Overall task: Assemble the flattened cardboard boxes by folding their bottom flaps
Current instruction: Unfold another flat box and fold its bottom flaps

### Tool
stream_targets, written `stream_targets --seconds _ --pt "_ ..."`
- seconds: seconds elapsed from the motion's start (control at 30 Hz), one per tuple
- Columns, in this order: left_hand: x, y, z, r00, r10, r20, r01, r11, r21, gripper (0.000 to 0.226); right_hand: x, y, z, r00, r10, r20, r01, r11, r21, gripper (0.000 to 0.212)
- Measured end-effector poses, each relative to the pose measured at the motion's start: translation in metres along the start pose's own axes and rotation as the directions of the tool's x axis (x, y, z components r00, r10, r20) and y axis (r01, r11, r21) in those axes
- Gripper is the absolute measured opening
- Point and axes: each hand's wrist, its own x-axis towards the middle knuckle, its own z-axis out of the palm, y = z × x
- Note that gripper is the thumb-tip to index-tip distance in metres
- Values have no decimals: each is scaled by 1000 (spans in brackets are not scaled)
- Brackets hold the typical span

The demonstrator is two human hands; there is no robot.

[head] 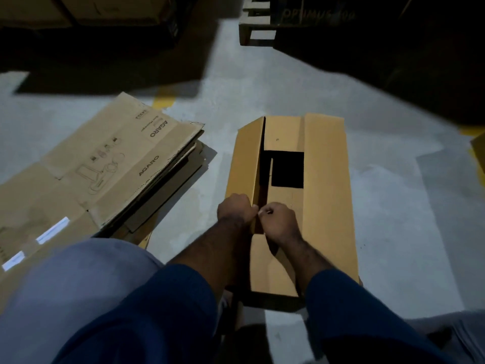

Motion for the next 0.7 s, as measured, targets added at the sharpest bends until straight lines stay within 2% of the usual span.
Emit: stream_targets --seconds 0.4,0.5,0.57,0.7 --pt "120 31 -51 997 55 -54 -52 997 62 28 143 -61 -15 995 -103 -8 96 948 -304 19" --pt "141 37 -55 996 79 -29 -79 997 19 25 166 -70 -18 989 -144 -42 119 920 -373 20" --pt "152 40 -53 993 115 22 -114 992 -49 11 183 -72 -18 987 -152 -52 119 912 -393 25" --pt "163 34 -44 991 131 41 -125 984 -124 23 204 -65 -14 992 -125 22 124 918 -377 24"
